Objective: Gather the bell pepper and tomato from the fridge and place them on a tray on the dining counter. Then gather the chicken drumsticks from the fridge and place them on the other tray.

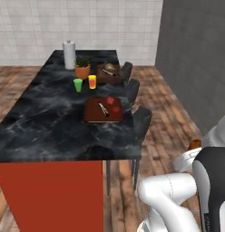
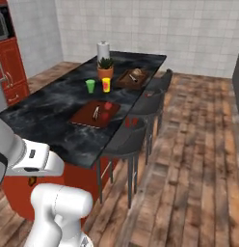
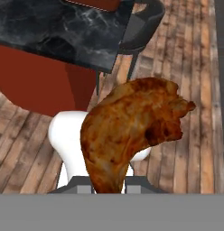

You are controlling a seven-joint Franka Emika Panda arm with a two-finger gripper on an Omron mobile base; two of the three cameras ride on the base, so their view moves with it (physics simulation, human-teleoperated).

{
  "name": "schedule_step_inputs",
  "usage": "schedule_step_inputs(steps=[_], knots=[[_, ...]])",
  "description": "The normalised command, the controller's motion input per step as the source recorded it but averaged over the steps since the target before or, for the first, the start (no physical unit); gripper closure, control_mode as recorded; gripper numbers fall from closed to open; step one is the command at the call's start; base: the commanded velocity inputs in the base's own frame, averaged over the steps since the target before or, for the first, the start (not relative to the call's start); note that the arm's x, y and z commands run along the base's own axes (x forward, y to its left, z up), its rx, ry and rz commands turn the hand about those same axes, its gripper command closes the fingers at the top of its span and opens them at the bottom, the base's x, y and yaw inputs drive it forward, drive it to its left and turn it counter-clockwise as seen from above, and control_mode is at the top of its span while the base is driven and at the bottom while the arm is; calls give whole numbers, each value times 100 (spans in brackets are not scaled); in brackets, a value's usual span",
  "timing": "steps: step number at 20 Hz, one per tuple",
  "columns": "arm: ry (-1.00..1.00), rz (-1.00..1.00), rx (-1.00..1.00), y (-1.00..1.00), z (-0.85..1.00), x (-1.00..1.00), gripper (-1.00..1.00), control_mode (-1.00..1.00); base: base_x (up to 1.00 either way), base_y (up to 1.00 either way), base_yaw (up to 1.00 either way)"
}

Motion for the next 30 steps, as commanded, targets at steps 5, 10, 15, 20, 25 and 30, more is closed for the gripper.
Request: schedule_step_inputs(steps=[5,10,15,20,25,30], knots=[[0,0,0,0,0,0,100,100,36,-100,8],[0,0,0,0,0,0,100,100,53,-100,12],[0,0,0,0,0,0,100,100,64,-100,17],[0,0,0,0,0,0,100,100,70,-89,23],[0,0,0,0,0,0,100,100,79,-73,29],[0,0,0,0,0,0,100,100,83,-53,38]])
